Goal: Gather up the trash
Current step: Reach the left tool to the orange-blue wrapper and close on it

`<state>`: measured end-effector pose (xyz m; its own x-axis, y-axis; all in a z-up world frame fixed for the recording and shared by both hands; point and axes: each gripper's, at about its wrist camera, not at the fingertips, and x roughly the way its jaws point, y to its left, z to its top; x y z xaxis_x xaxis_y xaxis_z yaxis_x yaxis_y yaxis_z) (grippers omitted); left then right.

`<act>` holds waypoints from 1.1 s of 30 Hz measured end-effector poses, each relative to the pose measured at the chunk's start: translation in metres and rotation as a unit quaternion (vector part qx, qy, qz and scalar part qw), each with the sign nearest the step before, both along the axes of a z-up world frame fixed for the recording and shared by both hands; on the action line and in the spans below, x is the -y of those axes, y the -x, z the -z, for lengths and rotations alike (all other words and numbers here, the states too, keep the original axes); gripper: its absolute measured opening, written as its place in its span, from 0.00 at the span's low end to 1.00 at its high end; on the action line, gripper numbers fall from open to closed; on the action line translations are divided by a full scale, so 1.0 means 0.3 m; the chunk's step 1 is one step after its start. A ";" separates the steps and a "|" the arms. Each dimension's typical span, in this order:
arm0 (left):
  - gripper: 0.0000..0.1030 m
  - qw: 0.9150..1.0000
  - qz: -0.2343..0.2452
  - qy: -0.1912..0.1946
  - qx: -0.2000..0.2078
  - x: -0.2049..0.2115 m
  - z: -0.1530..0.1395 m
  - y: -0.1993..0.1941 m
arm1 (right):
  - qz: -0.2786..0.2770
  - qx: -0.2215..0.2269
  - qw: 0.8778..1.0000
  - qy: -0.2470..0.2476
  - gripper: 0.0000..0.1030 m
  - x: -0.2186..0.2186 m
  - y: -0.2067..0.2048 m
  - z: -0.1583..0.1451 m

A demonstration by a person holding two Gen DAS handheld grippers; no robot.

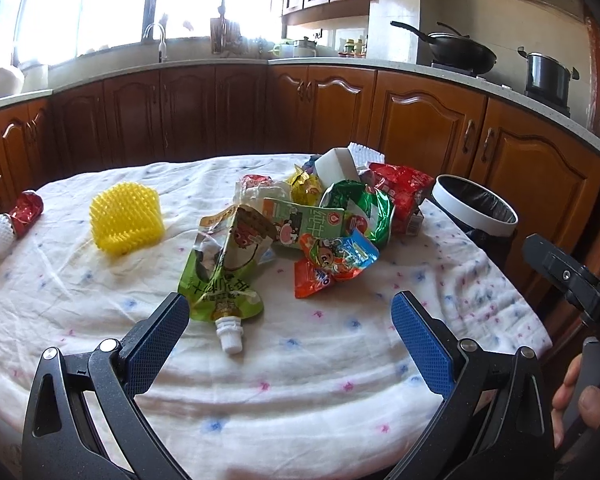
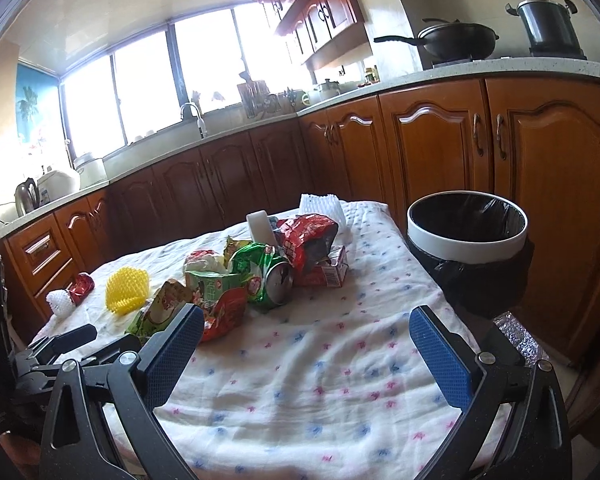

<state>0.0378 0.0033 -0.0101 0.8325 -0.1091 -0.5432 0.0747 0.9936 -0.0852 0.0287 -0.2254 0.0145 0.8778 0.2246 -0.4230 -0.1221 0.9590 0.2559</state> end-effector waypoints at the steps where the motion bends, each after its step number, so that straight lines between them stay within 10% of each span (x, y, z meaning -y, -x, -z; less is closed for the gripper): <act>1: 1.00 1.000 0.004 0.003 -0.002 0.003 -0.003 -0.008 | -0.002 -0.003 1.000 -0.001 1.00 0.002 -0.012 0.000; 28: 0.68 0.991 0.044 0.049 -0.120 0.064 0.086 -0.368 | -0.063 -0.101 0.992 -0.048 0.84 0.020 -0.539 0.034; 31: 0.56 0.988 0.051 0.050 -0.138 0.078 0.117 -0.396 | -0.074 -0.113 0.990 -0.048 0.71 0.006 -0.584 0.057; 33: 0.48 0.986 0.061 0.054 -0.145 0.089 0.131 -0.405 | -0.082 -0.123 0.988 -0.052 0.34 -0.002 -0.596 0.072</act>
